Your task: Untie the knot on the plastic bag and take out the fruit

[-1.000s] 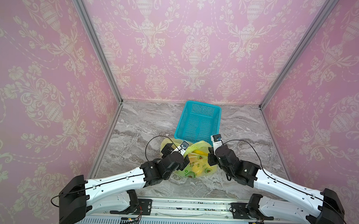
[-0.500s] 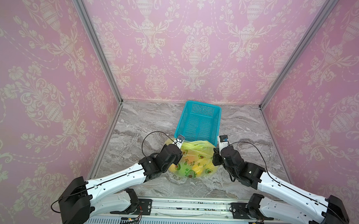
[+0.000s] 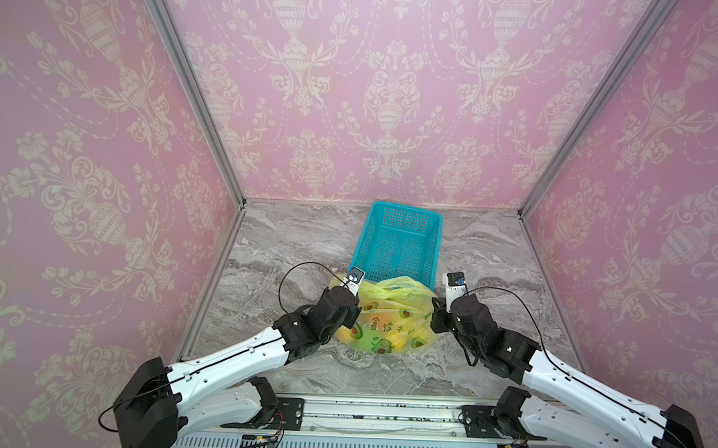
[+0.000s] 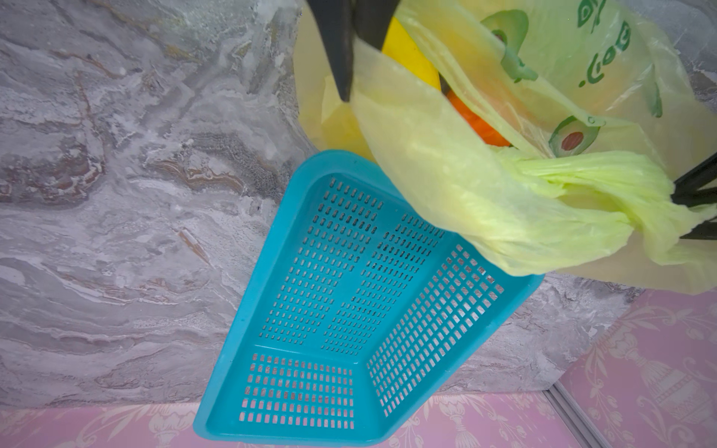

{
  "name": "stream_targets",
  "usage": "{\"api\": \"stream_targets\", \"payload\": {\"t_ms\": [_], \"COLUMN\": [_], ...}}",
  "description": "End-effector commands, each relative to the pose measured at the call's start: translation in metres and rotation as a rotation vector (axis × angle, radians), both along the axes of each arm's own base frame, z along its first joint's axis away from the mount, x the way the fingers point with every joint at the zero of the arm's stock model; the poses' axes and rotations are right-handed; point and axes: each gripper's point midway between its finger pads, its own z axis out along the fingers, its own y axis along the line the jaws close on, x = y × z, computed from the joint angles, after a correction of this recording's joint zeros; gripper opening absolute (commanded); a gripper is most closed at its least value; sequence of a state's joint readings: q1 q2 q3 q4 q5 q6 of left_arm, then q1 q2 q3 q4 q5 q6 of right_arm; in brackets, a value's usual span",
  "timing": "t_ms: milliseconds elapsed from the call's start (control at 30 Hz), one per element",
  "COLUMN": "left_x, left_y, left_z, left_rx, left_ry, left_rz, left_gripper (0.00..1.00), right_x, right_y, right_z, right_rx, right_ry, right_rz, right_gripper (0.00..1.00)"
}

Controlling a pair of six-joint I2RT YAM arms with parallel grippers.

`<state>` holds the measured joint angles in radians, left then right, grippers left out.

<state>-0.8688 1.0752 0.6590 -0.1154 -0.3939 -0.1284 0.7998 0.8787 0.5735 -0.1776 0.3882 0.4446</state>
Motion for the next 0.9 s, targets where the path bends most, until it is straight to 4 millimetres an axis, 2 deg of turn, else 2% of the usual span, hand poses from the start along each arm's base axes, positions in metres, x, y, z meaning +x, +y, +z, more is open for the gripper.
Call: {"api": "stream_targets", "payload": {"t_ms": [0, 33, 100, 200, 300, 400, 500, 533, 600, 667, 767, 867], "left_x": [-0.003, -0.003, -0.006, -0.01, -0.015, -0.018, -0.019, -0.019, -0.019, -0.017, -0.017, -0.017], "left_y": [0.002, 0.002, 0.002, 0.0, -0.001, -0.004, -0.004, -0.004, -0.003, 0.003, 0.016, 0.03], "left_z": [-0.009, -0.008, -0.004, 0.004, 0.011, 0.014, 0.015, 0.014, 0.014, 0.015, 0.018, 0.024], "left_rx": [0.01, 0.004, -0.016, -0.059, -0.093, -0.113, -0.119, -0.119, -0.128, -0.151, -0.234, -0.319], "left_ry": [0.032, 0.028, 0.016, -0.005, -0.021, -0.027, -0.03, -0.028, -0.032, -0.042, -0.056, -0.069], "left_rz": [-0.008, -0.011, -0.022, -0.05, -0.076, -0.099, -0.101, -0.1, -0.093, -0.063, -0.02, 0.007], "left_gripper": [0.04, 0.0, 0.0, 0.0, 0.0, 0.0, 0.0, 0.0, 0.0, 0.0, 0.0, 0.0], "right_x": [-0.003, -0.003, -0.002, -0.001, 0.005, 0.015, 0.026, 0.028, 0.033, 0.035, 0.036, 0.034], "right_y": [0.001, 0.0, 0.001, 0.009, 0.019, 0.033, 0.038, 0.036, 0.03, 0.02, 0.001, -0.014], "right_z": [0.004, 0.006, 0.011, 0.016, 0.021, 0.024, 0.027, 0.028, 0.034, 0.04, 0.044, 0.038], "right_rx": [0.035, 0.038, 0.033, -0.031, -0.088, -0.106, -0.135, -0.141, -0.141, -0.124, -0.058, 0.01], "right_ry": [-0.024, -0.03, -0.044, -0.065, -0.068, -0.05, -0.043, -0.045, -0.063, -0.084, -0.101, -0.098], "right_rz": [0.023, 0.019, 0.024, 0.043, 0.034, 0.044, 0.009, -0.011, -0.056, -0.103, -0.161, -0.197], "right_gripper": [0.12, 0.19, 0.34, 0.48, 0.58, 0.62, 0.58, 0.53, 0.33, 0.21, 0.12, 0.07]}}
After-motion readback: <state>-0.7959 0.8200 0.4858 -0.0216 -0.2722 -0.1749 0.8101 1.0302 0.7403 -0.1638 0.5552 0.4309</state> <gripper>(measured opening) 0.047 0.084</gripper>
